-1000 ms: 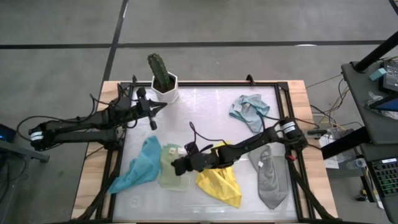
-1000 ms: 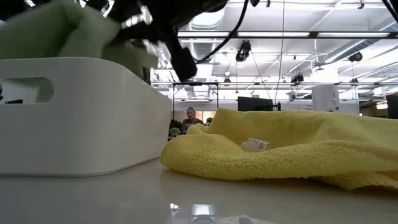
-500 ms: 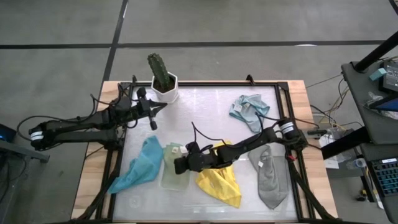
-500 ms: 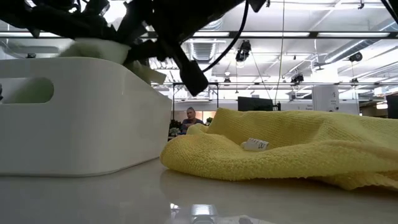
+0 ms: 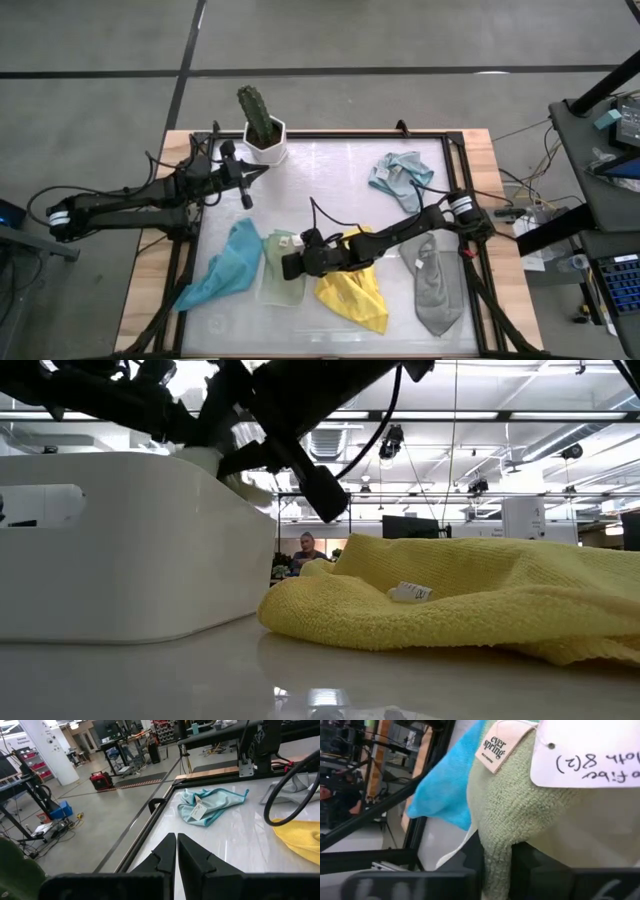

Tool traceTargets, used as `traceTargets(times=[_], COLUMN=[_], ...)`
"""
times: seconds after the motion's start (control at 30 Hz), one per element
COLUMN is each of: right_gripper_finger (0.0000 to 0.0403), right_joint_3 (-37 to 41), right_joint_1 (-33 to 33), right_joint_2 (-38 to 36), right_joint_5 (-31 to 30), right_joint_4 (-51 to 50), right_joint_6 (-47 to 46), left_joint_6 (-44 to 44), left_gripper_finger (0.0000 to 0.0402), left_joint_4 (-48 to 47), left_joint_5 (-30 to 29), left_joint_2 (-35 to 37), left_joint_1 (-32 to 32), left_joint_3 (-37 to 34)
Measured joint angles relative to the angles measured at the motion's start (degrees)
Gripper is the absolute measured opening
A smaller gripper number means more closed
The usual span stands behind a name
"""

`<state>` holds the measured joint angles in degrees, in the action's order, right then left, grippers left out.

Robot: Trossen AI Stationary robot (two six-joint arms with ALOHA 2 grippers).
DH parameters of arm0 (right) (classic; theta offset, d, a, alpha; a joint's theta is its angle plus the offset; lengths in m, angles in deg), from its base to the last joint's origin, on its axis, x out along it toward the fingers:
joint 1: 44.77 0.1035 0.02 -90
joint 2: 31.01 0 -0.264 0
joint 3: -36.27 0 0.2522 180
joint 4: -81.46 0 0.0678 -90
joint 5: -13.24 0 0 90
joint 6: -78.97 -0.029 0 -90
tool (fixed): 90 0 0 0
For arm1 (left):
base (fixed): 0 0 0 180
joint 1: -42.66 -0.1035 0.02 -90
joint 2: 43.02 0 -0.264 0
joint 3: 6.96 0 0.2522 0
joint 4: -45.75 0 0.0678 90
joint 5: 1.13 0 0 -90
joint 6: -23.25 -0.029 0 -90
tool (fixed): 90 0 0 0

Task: Fold microfiber towels
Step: Put the green microfiber towel into the bin

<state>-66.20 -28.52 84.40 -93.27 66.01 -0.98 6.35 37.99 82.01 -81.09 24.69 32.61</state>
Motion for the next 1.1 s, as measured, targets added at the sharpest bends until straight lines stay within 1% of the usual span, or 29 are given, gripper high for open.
traceTargets(times=[0.13,0.23,0.43,0.53,0.73,0.87,1.0,1.1], right_gripper_finger=[0.0099,0.0131,0.0172,0.0181,0.0182,0.0182,0.0182,0.0183], right_joint_3=[-0.02,-0.02,-0.04,-0.04,-0.08,-0.17,-1.72,-4.45], right_joint_1=[0.00,-0.13,-1.00,-1.45,-1.92,-2.03,-2.21,-2.72], right_joint_2=[-0.01,-0.01,-0.58,-0.96,-2.52,-4.00,-5.32,-6.60], right_joint_5=[0.95,3.17,7.04,8.43,8.57,8.57,8.89,9.68], right_joint_4=[-1.05,-2.35,-7.66,-8.66,-9.73,-12.73,-19.43,-29.23], right_joint_6=[0.26,0.32,1.43,2.47,3.66,3.57,4.51,6.78], left_joint_6=[0.00,0.00,0.00,0.00,0.00,0.00,0.00,0.02], left_gripper_finger=[0.0003,0.0003,0.0003,0.0003,0.0003,0.0003,0.0003,0.0003], left_joint_4=[0.00,-0.01,-0.04,-0.02,-0.04,-0.04,-0.02,-0.06], left_joint_5=[-0.01,-0.03,-0.01,-0.01,-0.01,-0.01,0.01,0.03], left_joint_2=[0.00,0.00,-0.13,-0.15,-0.15,-0.15,-0.15,-0.15], left_joint_1=[0.00,0.01,0.00,0.02,0.00,0.02,0.00,0.02], left_joint_3=[0.00,0.00,0.00,0.00,0.00,0.00,0.00,-0.02])
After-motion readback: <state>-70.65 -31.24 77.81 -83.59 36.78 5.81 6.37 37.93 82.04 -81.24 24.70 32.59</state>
